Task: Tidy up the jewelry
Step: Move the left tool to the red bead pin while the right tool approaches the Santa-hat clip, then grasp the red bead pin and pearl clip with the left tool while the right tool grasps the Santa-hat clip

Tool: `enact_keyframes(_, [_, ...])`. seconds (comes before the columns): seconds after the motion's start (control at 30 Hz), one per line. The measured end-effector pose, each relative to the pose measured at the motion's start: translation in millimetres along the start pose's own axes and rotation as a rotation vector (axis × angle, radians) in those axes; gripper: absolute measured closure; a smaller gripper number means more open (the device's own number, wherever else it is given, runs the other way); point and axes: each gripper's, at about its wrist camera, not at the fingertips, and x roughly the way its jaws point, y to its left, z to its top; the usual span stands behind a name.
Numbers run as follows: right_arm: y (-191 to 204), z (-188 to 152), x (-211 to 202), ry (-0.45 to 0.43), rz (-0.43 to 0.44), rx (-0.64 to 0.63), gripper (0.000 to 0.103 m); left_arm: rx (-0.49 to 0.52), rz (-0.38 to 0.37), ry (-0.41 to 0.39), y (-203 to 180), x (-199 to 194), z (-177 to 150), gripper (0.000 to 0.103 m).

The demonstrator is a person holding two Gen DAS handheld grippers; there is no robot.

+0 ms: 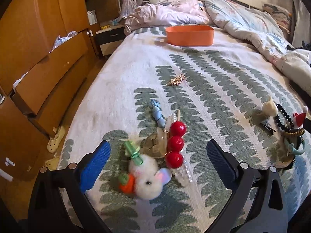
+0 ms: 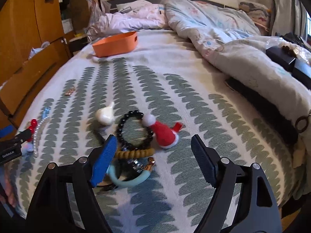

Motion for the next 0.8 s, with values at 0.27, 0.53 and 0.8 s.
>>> enact_keyframes(0.27, [-4,4,15,0.039,0.021,0.033,0.053,0.009,-0.012,0.087,-8,23,-2,0.005])
enact_keyframes(0.53, [-7,8,22,0.037,-0.03,0.036,0.06,0.003,-0.013,0.086,-6,25,-2,0.005])
enact_keyframes(0.8, [-2,9,37,0.077,-0.056,0.016,0.06,0.013,-0.001,0.088,-9,28,-1,0.005])
